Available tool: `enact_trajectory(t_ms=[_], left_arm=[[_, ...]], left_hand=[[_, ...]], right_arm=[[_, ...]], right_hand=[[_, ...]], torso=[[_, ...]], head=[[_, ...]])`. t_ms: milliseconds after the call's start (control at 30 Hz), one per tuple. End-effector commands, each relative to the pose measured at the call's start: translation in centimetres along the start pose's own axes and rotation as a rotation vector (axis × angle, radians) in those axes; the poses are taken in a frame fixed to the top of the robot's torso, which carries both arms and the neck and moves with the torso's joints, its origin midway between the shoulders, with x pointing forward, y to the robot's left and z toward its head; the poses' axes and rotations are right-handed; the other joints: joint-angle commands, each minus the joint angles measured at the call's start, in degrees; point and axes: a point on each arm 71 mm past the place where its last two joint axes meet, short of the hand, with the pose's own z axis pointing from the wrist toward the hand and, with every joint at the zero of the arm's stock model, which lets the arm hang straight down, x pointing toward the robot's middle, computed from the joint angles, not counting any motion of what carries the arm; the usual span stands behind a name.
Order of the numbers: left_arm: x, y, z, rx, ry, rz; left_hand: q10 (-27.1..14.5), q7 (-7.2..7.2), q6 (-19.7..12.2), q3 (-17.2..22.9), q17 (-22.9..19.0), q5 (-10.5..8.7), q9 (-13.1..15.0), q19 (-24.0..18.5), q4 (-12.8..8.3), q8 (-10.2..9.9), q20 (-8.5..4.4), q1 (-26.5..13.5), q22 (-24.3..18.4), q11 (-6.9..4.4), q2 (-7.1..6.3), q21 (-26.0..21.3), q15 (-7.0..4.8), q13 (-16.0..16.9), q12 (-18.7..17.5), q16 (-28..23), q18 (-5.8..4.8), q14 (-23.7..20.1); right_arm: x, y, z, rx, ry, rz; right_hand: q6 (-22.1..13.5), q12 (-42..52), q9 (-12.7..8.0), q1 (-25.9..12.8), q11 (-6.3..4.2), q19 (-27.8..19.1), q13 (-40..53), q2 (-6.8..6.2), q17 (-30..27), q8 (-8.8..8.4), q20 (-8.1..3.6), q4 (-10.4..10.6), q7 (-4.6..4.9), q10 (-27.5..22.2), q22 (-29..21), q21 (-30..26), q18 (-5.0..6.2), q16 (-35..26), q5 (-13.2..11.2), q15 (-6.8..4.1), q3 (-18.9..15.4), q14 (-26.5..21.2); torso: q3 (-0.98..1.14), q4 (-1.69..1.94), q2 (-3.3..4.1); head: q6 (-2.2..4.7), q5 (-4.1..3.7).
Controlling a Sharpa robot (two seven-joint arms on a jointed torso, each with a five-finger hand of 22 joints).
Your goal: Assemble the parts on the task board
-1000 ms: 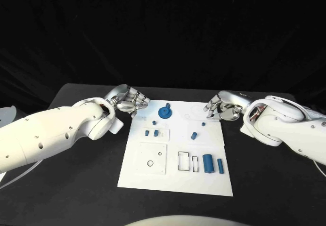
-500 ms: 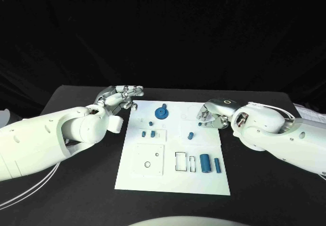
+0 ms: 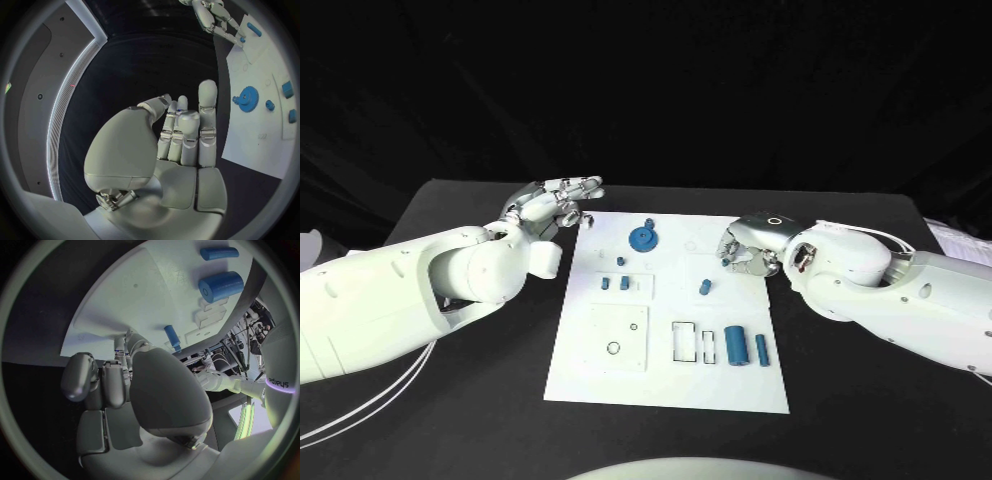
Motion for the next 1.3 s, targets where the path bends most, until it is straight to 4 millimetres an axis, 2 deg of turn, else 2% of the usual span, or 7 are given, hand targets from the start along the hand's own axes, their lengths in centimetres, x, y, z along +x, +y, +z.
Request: enact_trajectory(t_ms=[33, 133, 200, 400, 833, 1100, 1300], left_arm=[[0.3, -0.1, 0.0, 0.012, 0.019, -0.030], [0.2, -0.1, -0.1, 0.008, 0.015, -0.029], [0.2, -0.1, -0.1, 0.007, 0.013, -0.028], [0.2, -0.1, -0.1, 0.005, 0.010, -0.027], [0.1, -0.1, -0.1, 0.001, 0.005, -0.025], [0.0, -0.1, -0.1, 0.000, 0.004, -0.025], [-0.1, 0.0, 0.0, -0.005, 0.002, -0.024]], left_hand=[[-0.2, -0.17, 0.1, -0.3, -0.1, 0.21, 0.0, -0.4, -0.1, 0.2, 0.13, 0.0, -0.1, -0.27, 0.11, -0.5, 0.03, 0.1, 0.4, -0.1, 0.73, -0.4], [-0.3, -0.14, 0.0, -0.4, 0.0, 0.27, 0.0, -0.3, -0.2, 0.2, 0.12, 0.2, -0.1, -0.25, 0.20, -0.4, 0.04, 0.0, 0.5, -0.1, 0.70, -0.4], [-0.5, -0.05, -0.3, -0.4, 1.6, 0.39, -0.1, 0.3, -0.4, 0.1, 0.10, 0.5, 1.1, -0.22, 0.45, 1.2, 0.02, 0.1, 0.6, 0.9, 0.39, 0.3], [-0.6, -0.01, -0.5, -0.5, 1.8, 0.44, -0.1, 0.6, -0.6, 0.1, 0.08, 0.7, 1.2, -0.20, 0.58, 1.4, 0.02, 0.1, 0.8, 1.2, 0.36, 0.5], [-0.8, 0.01, -0.7, -0.6, 1.4, 0.52, -0.1, 0.7, -1.1, 0.2, 0.06, 1.2, 0.9, -0.20, 0.71, 1.1, 0.02, 0.1, 1.0, 1.2, 0.40, 0.4], [-0.8, 0.03, -0.7, -0.6, 1.3, 0.53, -0.1, 0.6, -1.2, 0.2, 0.06, 1.3, 0.8, -0.19, 0.73, 0.9, 0.02, 0.1, 1.1, 1.2, 0.42, 0.4], [-0.9, 0.04, -0.7, -0.6, 1.2, 0.54, -0.1, 0.6, -1.3, 0.3, 0.05, 1.4, 0.8, -0.18, 0.75, 0.8, 0.02, 0.1, 1.1, 1.2, 0.44, 0.3]], right_arm=[[0.5, -0.1, 0.1, 0.008, 0.039, -0.034], [0.8, 0.0, 0.2, 0.001, 0.055, -0.033], [1.0, 0.1, 0.3, -0.005, 0.064, -0.033], [1.3, 0.4, 0.4, -0.020, 0.088, -0.032], [1.6, 0.8, 0.4, -0.022, 0.116, -0.041], [1.0, 0.9, 0.3, -0.018, 0.032, -0.030], [0.2, 0.5, 0.2, -0.009, -0.019, -0.017]], right_hand=[[0.6, -0.2, 0.1, -0.3, -0.02, 0.1, -0.4, -0.29, 0.1, 0.07, -0.43, -0.1, 0.02, 0.5, -0.1, -0.3, 0.33, -0.2, -0.5, -0.42, 0.8, 3.2], [1.4, -0.1, 0.2, -0.2, -0.15, 0.2, -1.0, 0.22, 0.1, 0.27, -0.38, -0.4, -0.11, 1.2, -0.1, -0.4, 0.33, -0.2, -1.3, -0.43, 2.6, 3.2], [2.2, 0.1, 0.3, -0.1, -0.44, 0.3, -1.3, 0.61, 0.1, 0.53, -0.56, -0.8, -0.38, 1.9, 0.0, -0.3, 0.34, -0.2, -1.7, -0.77, 3.9, 3.3], [4.0, 0.3, 0.7, -0.7, -0.97, 0.4, -1.8, 0.94, 0.0, 1.06, -0.81, -1.9, -0.91, 3.5, 0.0, -0.4, 0.30, -0.3, -2.0, -0.98, 6.2, 3.3], [5.1, -0.1, 1.0, -2.4, -1.23, 0.5, -2.5, 0.77, -0.1, 1.14, -0.85, -3.2, -1.20, 4.7, 0.1, -0.4, 0.26, -0.3, -2.1, -0.96, 8.3, 3.4], [5.3, -0.5, 1.1, -3.1, -1.19, 0.7, -2.8, 0.98, 0.0, 1.05, -0.88, -3.8, -1.17, 4.9, 0.5, -0.2, 0.20, -0.2, -2.1, -0.96, 9.4, 3.5], [5.3, -0.7, 1.2, -3.6, -1.10, 0.8, -2.9, 0.91, 0.0, 0.97, -0.84, -4.2, -1.06, 5.2, 0.5, -0.1, 0.18, -0.2, -2.2, -0.86, 10.1, 3.5]], torso=[[0.01, 0.07, -0.04], [0.02, -0.01, -0.05], [0.03, -0.05, -0.05], [0.02, -0.04, -0.06], [-0.02, -0.02, -0.07], [0.01, -0.03, -0.10], [-0.05, -0.01, -0.13]], head=[[-0.14, -0.01], [-0.25, 0.12], [-0.27, 0.11], [-0.39, 0.12], [-0.55, 0.08], [-0.50, 0.13], [-0.35, 0.14]])
